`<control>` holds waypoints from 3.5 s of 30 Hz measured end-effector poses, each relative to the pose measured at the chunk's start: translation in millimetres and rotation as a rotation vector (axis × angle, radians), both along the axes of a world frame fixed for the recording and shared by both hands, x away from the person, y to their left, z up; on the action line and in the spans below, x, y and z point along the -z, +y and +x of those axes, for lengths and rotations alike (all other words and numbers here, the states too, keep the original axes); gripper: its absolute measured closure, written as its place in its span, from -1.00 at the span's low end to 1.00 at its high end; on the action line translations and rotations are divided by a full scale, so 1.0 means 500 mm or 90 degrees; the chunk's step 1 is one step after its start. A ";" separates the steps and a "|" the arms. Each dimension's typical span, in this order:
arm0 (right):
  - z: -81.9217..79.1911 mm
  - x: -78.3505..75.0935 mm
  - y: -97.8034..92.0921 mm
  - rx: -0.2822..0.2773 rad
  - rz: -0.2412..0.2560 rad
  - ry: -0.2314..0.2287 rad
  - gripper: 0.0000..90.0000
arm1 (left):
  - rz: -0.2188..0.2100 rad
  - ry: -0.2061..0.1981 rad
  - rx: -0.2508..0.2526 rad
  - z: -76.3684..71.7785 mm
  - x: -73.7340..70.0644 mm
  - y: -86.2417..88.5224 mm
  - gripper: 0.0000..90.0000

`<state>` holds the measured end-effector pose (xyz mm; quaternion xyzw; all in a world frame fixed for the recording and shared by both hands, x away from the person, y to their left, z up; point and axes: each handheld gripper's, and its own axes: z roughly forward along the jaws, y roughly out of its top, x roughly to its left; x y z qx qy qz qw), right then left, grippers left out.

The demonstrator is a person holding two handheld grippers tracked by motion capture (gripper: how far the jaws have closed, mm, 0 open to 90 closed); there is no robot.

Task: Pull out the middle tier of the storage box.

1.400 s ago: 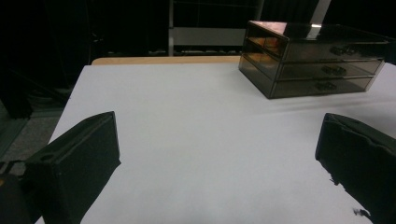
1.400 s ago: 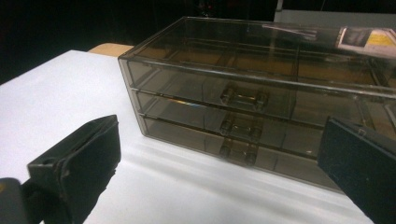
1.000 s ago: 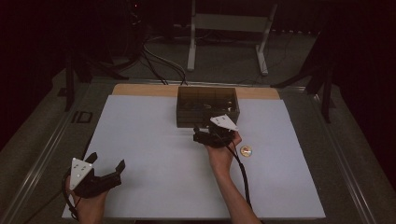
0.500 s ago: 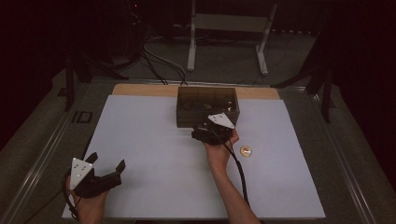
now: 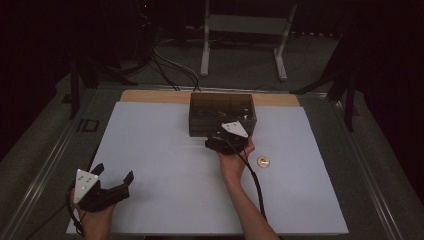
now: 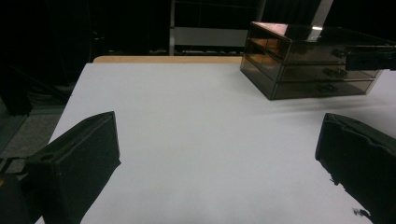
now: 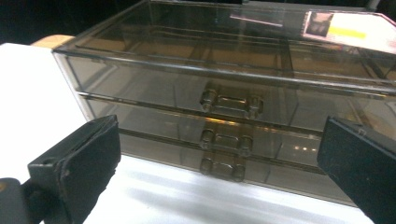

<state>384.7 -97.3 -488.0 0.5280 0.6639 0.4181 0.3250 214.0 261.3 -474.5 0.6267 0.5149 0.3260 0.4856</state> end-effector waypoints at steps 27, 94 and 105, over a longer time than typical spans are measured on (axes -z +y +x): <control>0.010 0.019 0.009 0.053 -0.001 -0.004 -1.00 | -0.003 0.002 -0.004 -0.002 -0.001 0.004 -0.97; 0.024 0.060 0.049 0.138 -0.039 0.015 0.18 | -0.015 -0.001 -0.009 -0.007 -0.002 0.011 -0.97; 0.024 0.062 0.056 0.149 -0.039 0.018 0.23 | -0.017 -0.002 -0.011 -0.008 -0.002 0.011 -0.97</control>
